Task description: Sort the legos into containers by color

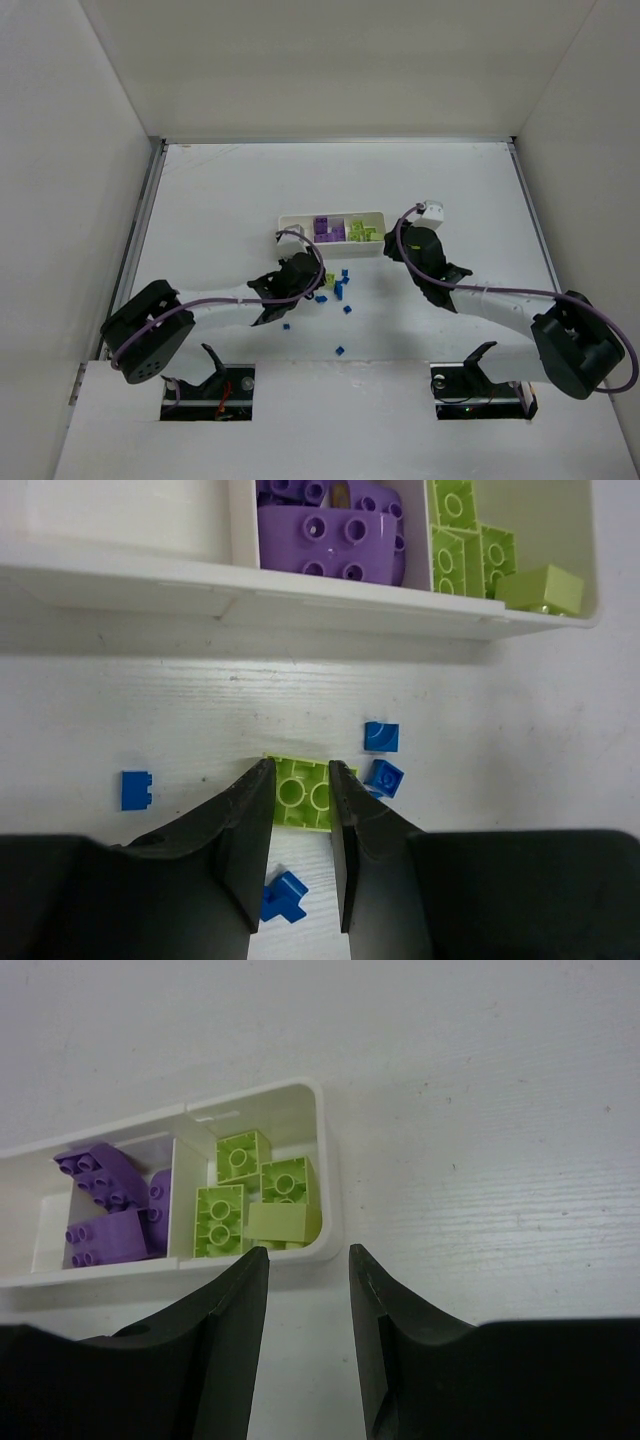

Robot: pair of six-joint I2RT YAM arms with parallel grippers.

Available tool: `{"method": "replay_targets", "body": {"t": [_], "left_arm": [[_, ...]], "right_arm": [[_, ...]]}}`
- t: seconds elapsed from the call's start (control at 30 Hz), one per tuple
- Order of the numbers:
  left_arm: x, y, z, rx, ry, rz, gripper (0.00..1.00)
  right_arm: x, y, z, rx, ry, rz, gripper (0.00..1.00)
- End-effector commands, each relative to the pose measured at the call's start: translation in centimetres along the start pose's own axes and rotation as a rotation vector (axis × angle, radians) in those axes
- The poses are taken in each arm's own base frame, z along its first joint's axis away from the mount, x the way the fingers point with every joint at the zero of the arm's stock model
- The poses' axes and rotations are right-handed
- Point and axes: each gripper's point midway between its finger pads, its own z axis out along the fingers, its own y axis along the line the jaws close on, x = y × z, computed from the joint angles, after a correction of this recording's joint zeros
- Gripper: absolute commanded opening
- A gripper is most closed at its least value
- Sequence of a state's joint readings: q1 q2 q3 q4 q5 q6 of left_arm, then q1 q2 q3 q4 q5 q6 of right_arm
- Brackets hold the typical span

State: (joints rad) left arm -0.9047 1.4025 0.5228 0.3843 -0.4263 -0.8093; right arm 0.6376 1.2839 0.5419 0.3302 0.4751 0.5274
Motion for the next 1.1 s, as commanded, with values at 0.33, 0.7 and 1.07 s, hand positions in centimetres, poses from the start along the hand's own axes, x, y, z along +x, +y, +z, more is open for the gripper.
{"method": "replay_targets", "body": {"t": [0.33, 0.7, 1.07], "left_arm": [[-3.0, -0.2, -1.2, 0.015, -0.075, 0.019, 0.27], [0.7, 0.8, -0.4, -0.017, 0.05, 0.056, 0.32], [1.5, 1.1, 0.8, -0.034, 0.061, 0.046, 0.21]], "right_arm": [[-2.6, 1.9, -0.1, -0.042, -0.072, 0.028, 0.44], [-2.3, 2.0, 0.1, -0.039, -0.063, 0.019, 0.44], [-2.3, 2.2, -0.1, -0.049, -0.061, 0.021, 0.44]]}}
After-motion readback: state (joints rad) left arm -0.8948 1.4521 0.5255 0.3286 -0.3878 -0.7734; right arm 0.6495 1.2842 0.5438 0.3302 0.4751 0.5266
